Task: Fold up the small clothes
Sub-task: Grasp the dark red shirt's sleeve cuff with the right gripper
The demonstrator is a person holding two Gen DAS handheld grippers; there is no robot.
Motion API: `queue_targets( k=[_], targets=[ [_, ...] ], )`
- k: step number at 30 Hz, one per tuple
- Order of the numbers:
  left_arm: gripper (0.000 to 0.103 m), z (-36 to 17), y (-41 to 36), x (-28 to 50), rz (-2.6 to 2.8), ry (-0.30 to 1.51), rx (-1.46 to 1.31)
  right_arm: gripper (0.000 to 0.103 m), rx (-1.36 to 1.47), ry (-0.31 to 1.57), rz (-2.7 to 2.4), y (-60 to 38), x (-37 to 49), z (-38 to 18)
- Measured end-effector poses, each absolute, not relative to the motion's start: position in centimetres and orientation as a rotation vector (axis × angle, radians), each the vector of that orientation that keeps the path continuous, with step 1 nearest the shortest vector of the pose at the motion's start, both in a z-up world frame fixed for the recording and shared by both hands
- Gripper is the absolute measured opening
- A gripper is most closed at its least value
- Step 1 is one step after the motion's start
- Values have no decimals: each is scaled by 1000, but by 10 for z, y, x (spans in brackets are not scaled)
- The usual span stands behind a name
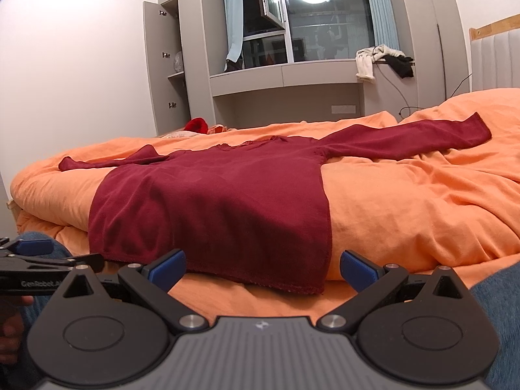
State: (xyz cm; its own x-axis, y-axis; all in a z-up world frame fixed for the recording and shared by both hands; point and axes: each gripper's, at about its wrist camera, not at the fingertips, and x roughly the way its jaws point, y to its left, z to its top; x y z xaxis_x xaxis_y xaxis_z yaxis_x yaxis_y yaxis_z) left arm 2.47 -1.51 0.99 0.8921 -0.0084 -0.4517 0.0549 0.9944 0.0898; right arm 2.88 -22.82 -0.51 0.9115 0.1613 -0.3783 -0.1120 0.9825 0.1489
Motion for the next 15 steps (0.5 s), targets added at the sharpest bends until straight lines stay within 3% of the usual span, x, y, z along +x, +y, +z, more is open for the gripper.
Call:
queue_targets(
  k=[8, 15],
  targets=[
    [103, 74, -38, 95, 0, 341, 139, 103, 98, 326, 161, -272, 91, 44],
    [103, 104, -69, 204, -25, 285, 151, 103, 210, 294, -33, -379, 183, 70]
  ],
)
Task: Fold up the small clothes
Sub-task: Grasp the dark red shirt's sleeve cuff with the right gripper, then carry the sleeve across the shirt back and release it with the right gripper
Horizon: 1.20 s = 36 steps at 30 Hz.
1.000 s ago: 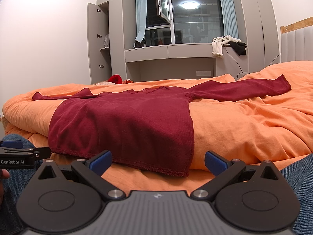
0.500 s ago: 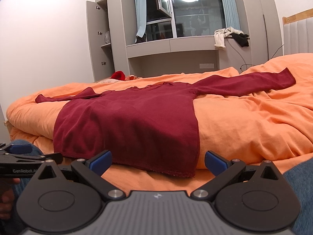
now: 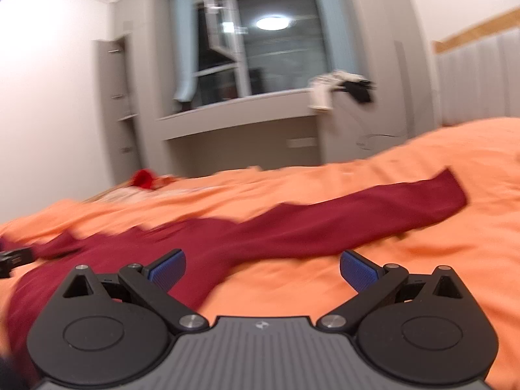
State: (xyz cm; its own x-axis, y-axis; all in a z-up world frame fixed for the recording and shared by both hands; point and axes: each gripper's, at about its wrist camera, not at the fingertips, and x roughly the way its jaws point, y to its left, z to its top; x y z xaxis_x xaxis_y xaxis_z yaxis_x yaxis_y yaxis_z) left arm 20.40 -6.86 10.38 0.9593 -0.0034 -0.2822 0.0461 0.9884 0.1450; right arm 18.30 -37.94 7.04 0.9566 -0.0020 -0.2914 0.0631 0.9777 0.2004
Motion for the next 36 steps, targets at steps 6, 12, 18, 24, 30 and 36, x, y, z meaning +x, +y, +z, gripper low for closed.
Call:
queue_targets(
  k=[6, 12, 18, 24, 30, 36],
  targets=[
    [103, 91, -91, 293, -118, 319, 147, 103, 254, 344, -209, -467, 253, 70],
    [103, 62, -92, 346, -108, 391, 108, 103, 339, 405, -434, -545, 304, 40],
    [103, 40, -79, 369, -106, 487, 61, 75, 371, 418, -596, -585, 337, 17],
    [103, 35, -72, 370, -113, 514, 40, 32, 409, 375, -711, -598, 352, -1],
    [103, 46, -61, 366, -81, 493, 1, 8, 369, 310, -639, -577, 357, 22],
    [103, 65, -40, 365, -6, 455, -54, 8, 301, 179, -388, -501, 345, 98]
  ],
)
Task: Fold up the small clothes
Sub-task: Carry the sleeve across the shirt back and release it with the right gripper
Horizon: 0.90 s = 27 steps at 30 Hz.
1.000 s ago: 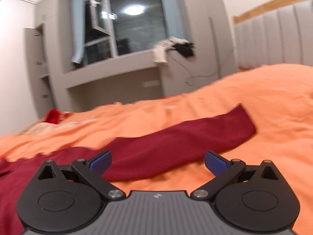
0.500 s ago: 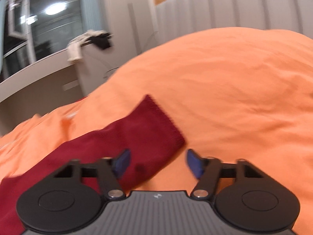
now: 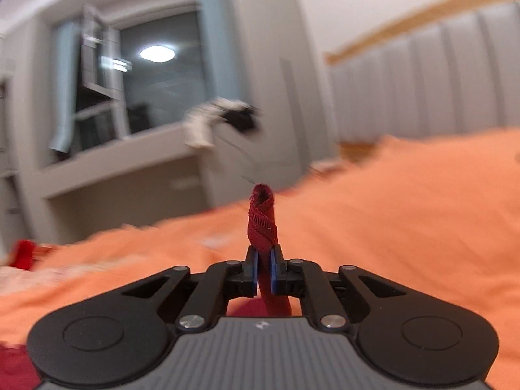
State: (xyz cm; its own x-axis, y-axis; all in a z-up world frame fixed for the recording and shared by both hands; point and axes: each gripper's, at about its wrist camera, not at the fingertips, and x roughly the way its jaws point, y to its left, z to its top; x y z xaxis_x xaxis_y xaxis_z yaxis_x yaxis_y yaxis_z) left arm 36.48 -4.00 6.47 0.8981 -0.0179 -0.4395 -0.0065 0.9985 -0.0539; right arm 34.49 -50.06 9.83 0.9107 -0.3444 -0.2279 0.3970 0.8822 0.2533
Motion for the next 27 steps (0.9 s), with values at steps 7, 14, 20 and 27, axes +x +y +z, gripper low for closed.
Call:
queue_targets(
  k=[7, 14, 20, 27],
  targets=[
    [103, 86, 1, 356, 74, 386, -164, 8, 240, 148, -50, -391, 364, 150],
    [102, 96, 35, 348, 140, 339, -239, 8, 207, 230, 218, -286, 390, 131],
    [103, 91, 54, 346, 179, 329, -258, 8, 142, 369, 371, -212, 397, 84],
    [103, 82, 55, 353, 103, 368, -264, 11, -43, 527, 467, -146, 383, 31]
  ],
)
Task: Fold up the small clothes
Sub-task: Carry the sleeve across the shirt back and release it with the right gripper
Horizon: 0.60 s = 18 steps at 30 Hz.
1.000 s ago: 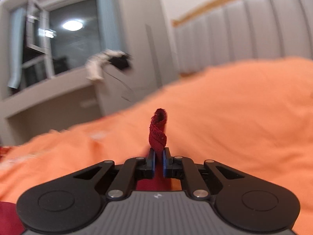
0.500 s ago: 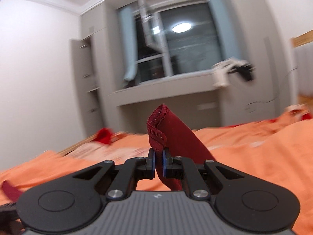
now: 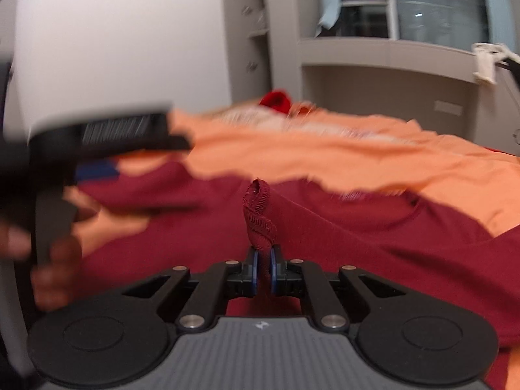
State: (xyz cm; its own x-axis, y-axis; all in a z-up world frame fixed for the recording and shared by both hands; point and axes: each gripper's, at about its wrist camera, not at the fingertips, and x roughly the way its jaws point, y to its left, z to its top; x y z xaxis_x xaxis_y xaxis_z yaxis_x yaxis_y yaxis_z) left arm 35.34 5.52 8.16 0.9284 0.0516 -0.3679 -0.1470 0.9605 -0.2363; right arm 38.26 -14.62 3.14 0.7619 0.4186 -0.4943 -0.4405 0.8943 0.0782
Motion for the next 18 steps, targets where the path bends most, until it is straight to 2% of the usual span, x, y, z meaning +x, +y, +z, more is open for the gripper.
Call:
queue_targets(
  k=[2, 4, 6, 8, 10, 13, 18],
  targets=[
    [103, 78, 51, 356, 55, 379, -259, 21, -77, 554, 485, -140, 375, 27],
    [102, 73, 44, 358, 15, 392, -241, 55, -85, 564, 504, -139, 363, 28],
    [102, 68, 35, 361, -22, 413, -214, 70, -90, 549, 508, -146, 349, 33],
    [103, 62, 27, 365, -61, 441, -183, 78, -106, 531, 493, -164, 337, 39],
    [103, 56, 20, 369, -83, 477, -148, 90, -118, 509, 438, -189, 325, 43],
    [103, 45, 9, 378, -68, 543, -91, 97, -114, 487, 320, -231, 313, 47],
    [102, 30, 3, 389, -7, 660, -28, 94, -209, 464, 69, -283, 315, 29]
  ],
)
